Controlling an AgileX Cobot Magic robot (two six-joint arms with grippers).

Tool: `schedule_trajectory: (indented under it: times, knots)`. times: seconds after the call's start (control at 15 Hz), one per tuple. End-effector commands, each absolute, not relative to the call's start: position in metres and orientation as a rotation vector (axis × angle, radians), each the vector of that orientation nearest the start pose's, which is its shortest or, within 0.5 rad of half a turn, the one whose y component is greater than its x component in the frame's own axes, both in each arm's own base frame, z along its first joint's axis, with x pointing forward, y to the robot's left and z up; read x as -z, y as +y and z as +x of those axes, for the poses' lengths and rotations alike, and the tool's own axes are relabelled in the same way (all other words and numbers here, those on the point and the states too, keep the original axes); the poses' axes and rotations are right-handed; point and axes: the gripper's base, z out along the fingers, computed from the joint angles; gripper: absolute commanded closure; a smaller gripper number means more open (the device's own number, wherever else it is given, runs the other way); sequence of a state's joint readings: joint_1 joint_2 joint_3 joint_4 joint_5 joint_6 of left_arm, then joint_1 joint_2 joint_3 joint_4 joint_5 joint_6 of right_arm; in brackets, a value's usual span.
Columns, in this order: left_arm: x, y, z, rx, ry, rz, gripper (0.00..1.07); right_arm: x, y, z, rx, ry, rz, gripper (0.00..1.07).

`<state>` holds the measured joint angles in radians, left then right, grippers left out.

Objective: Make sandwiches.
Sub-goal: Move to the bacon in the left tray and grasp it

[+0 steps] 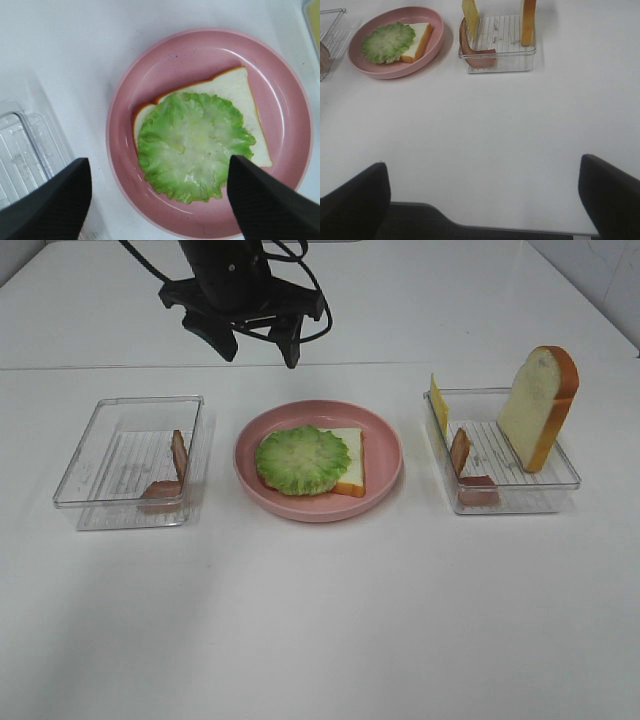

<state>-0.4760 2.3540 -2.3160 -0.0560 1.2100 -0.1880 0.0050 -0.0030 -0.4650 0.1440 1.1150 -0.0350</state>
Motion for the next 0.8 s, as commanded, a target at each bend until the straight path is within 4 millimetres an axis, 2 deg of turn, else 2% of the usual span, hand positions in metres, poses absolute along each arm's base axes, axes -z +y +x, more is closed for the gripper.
schedule_trajectory:
  times: [0.07,0.2,0.33,0.6,0.73,0.8]
  knots:
    - [-0.274,-0.234,0.436,0.248,2.777,0.405,0.37,-0.262,0.011,-0.008,-0.153,2.106,-0.036,0.09]
    - [-0.306,-0.229,0.426,0.285,2.717,0.397,0.37,-0.262,0.011,-0.008,-0.153,2.106,-0.036,0.09]
    - [-0.322,-0.221,0.419,0.285,2.697,0.386,0.37,-0.262,0.011,-0.008,-0.153,2.106,-0.036,0.09]
    - [-0.309,-0.174,0.392,0.175,2.849,0.314,0.37,-0.262,0.011,-0.008,-0.153,2.106,-0.036,0.09]
    - [-0.311,-0.145,0.378,0.151,2.891,0.24,0.37,-0.262,0.011,-0.008,-0.153,2.106,-0.036,0.09]
    - [-0.311,-0.14,0.376,0.15,2.896,0.224,0.37,-0.262,0.011,-0.008,-0.153,2.106,-0.036,0.09]
